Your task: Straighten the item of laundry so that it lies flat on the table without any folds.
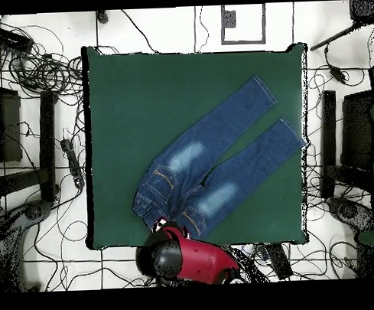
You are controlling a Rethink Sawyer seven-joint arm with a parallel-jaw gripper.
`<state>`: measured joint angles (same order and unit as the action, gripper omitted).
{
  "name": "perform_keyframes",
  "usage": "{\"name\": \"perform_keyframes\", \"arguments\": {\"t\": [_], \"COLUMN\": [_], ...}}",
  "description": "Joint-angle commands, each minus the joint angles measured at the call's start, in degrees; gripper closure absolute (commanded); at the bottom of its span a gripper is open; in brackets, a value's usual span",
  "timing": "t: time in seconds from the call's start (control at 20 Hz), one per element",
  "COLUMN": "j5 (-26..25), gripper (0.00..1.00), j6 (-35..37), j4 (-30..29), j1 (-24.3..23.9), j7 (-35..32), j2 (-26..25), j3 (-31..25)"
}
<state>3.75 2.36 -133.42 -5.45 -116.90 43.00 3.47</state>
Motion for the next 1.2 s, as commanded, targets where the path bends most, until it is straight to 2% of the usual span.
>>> {"name": "perform_keyframes", "arguments": {"t": [0.05,0.4,0.5,0.85,1.2], "j5": [8.68,13.81,14.76,16.69,17.98], "gripper": [0.00,0.00,0.00,0.00,0.00], "j6": [6.34,5.33,6.29,8.38,10.49], "j4": [10.65,16.15,17.58,19.55,22.11], "j1": [4.04,7.06,8.77,10.21,13.01], "j7": [-12.80,-13.00,-12.63,-11.72,-12.01], "j2": [-1.94,-7.41,-7.90,-7.78,-8.89], "j3": [-3.60,-2.29,-0.93,-2.56,-0.72]}}
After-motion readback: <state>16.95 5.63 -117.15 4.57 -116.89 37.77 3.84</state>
